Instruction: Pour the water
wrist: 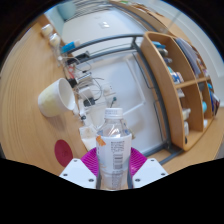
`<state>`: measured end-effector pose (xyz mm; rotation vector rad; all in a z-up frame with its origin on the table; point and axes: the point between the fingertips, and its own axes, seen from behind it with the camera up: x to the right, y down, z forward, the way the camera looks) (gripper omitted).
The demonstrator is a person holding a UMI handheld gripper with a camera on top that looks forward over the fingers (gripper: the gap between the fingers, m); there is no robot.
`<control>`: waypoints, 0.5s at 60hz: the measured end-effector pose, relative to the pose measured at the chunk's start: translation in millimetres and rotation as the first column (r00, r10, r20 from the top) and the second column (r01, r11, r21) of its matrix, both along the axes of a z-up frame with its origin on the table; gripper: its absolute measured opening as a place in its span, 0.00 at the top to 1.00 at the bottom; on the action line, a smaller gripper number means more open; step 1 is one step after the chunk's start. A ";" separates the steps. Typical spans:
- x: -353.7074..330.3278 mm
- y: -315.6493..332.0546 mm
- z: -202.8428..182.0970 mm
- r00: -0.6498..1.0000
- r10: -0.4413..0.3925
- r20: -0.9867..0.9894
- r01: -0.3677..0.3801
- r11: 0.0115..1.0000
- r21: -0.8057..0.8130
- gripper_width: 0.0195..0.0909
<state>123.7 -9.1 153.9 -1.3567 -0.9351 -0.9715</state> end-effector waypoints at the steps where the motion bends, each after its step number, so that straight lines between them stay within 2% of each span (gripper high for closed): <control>1: -6.2 2.7 1.2 0.999 0.008 0.041 -0.008 1.000 0.000 0.77; 5: -28.5 17.7 1.5 0.982 0.049 0.182 -0.048 0.999 -0.007 0.77; 15: -60.5 35.5 3.9 0.866 0.055 0.497 -0.056 0.998 -0.015 0.77; 18: -66.2 41.6 6.7 0.822 0.066 0.565 -0.074 0.997 -0.009 0.77; 30: -80.4 53.5 1.6 0.620 0.059 0.783 -0.068 0.997 -0.021 0.77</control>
